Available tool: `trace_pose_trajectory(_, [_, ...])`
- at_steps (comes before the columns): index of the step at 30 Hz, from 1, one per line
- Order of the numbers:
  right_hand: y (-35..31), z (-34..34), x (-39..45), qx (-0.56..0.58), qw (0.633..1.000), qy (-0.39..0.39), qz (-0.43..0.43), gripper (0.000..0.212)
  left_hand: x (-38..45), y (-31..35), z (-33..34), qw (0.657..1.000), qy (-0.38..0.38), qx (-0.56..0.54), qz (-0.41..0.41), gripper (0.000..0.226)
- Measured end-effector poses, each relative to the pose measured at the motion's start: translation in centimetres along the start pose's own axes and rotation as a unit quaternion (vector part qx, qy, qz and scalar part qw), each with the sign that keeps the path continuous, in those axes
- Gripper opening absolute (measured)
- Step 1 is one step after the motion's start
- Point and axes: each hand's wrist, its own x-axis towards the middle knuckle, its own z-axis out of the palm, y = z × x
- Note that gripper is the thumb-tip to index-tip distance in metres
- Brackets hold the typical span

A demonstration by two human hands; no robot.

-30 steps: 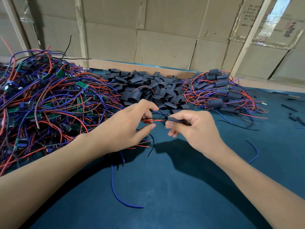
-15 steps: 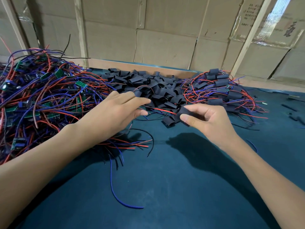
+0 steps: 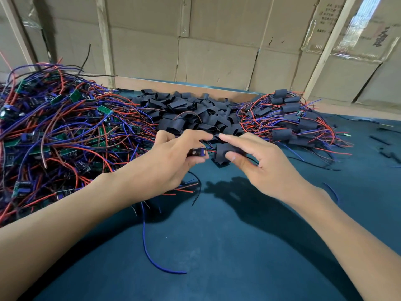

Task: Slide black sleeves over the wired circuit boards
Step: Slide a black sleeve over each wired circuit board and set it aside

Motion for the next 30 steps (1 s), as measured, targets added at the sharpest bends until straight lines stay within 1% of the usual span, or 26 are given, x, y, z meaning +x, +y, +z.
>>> trace_pose_trajectory(1, [0.0, 0.1, 0.0, -0.008, 1.0, -0.005, -0.001, 0.048, -0.1, 0.0, 0.2, 0.998, 0.003, -0.053, -0.039, 0.037])
trace_pose_trajectory(3, [0.1, 0.2, -0.1, -0.019, 1.0, -0.008, 0.004, 0.058, -0.2, -0.2, 0.5, 0.99, 0.008, -0.105, -0.095, 0.035])
trace_pose_trajectory(6, [0.0, 0.3, -0.2, -0.046, 0.999, -0.002, -0.014, 0.061, -0.1, 0.0, 0.8, 0.981, 0.048, -0.161, -0.094, 0.031])
trace_pose_trajectory(8, [0.1, 0.4, -0.3, -0.074, 0.997, -0.009, -0.032, 0.06, 0.0, 0.2, 1.0, 0.971, 0.055, -0.21, -0.101, 0.028])
trace_pose_trajectory(10, [0.1, 0.6, -0.3, -0.092, 0.995, -0.019, -0.032, 0.056, 0.0, 0.3, 1.1, 0.959, 0.051, -0.246, -0.133, 0.023])
trace_pose_trajectory(12, [0.1, 0.6, -0.4, -0.097, 0.995, -0.019, -0.029, 0.052, 0.1, 0.3, 1.1, 0.952, 0.041, -0.259, -0.159, 0.018])
trace_pose_trajectory(14, [0.2, 0.5, -0.5, -0.096, 0.995, -0.021, -0.026, 0.048, 0.3, 0.4, 0.9, 0.95, 0.049, -0.263, -0.161, 0.014])
trace_pose_trajectory(17, [0.2, 0.4, -0.5, -0.074, 0.996, -0.031, -0.025, 0.036, 0.4, 0.6, 0.6, 0.945, 0.078, -0.274, -0.159, 0.02])
trace_pose_trajectory(19, [0.3, 0.4, -0.5, -0.06, 0.997, -0.025, -0.028, 0.03, 0.5, 0.6, 0.5, 0.944, 0.08, -0.277, -0.159, 0.022])
trace_pose_trajectory(22, [0.4, 0.6, -0.5, -0.067, 0.997, -0.025, -0.027, 0.031, 0.4, 0.8, 0.6, 0.951, 0.057, -0.271, -0.137, 0.026])
trace_pose_trajectory(24, [0.5, 0.6, -0.5, -0.072, 0.997, -0.027, -0.028, 0.032, 0.3, 1.0, 0.7, 0.95, 0.049, -0.278, -0.135, 0.026])
trace_pose_trajectory(28, [-0.1, 0.6, -0.5, -0.048, 0.997, -0.047, -0.026, 0.036, 0.5, 0.9, 0.7, 0.923, 0.049, -0.343, -0.165, 0.011])
trace_pose_trajectory(30, [-0.4, 0.9, -0.5, -0.043, 0.996, -0.073, -0.023, 0.036, 0.5, 0.9, 0.6, 0.924, 0.053, -0.342, -0.162, 0.007])
